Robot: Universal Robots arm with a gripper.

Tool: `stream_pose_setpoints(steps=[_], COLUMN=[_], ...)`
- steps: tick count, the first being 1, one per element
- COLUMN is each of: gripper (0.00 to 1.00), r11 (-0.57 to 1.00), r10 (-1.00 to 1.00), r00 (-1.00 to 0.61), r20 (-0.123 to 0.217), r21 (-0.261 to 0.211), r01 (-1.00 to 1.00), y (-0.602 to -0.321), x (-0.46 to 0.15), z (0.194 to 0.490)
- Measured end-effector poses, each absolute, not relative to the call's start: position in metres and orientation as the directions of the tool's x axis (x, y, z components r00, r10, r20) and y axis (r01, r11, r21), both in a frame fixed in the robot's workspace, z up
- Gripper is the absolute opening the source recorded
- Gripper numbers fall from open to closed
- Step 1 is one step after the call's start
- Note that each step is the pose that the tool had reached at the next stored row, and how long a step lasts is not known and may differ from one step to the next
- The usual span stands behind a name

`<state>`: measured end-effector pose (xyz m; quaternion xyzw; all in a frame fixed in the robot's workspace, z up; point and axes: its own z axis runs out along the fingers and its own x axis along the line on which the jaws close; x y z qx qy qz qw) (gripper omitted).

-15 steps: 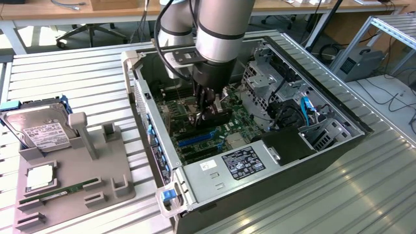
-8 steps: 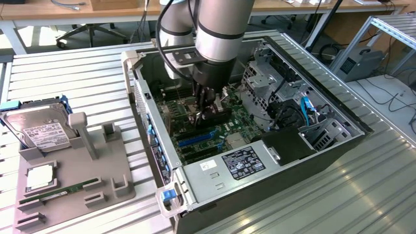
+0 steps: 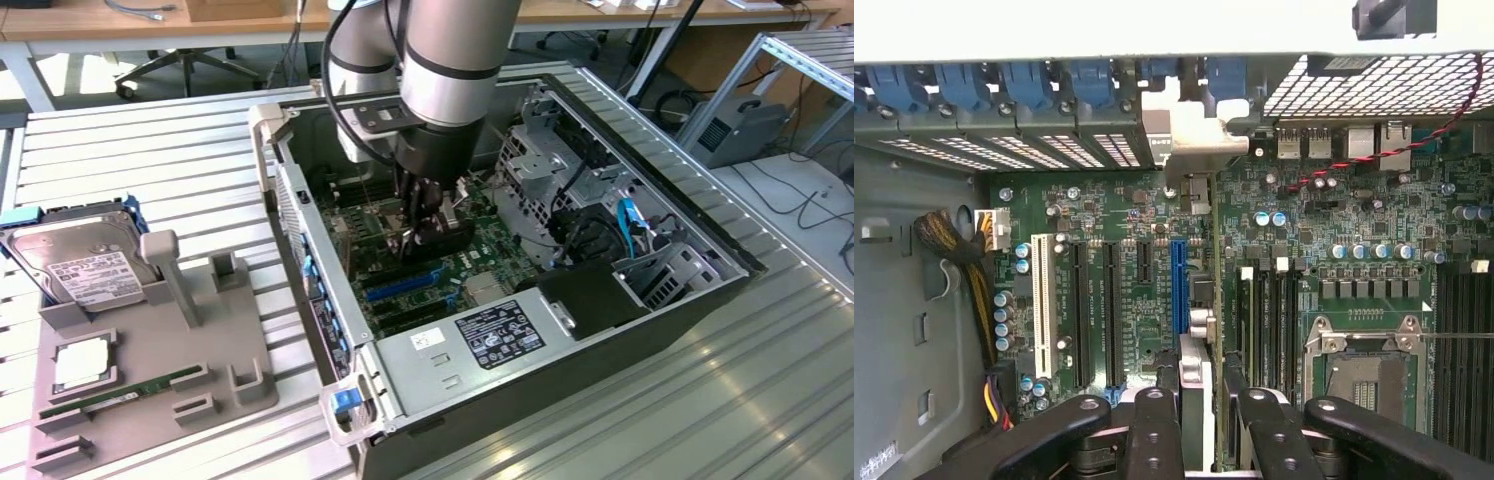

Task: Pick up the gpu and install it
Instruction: 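Insert the gpu into the slot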

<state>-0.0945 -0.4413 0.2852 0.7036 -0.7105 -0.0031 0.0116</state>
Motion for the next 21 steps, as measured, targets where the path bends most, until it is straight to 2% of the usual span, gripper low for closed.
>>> stream_pose_setpoints(steps=[21], gripper=[0.27], r11=[0.010], r10=[-1.000], r00=[-0.010], r20=[0.012], r21=[0.021], r01=[-1.000], y=[-0.4327], x=[-0.0944], z=[0.2849])
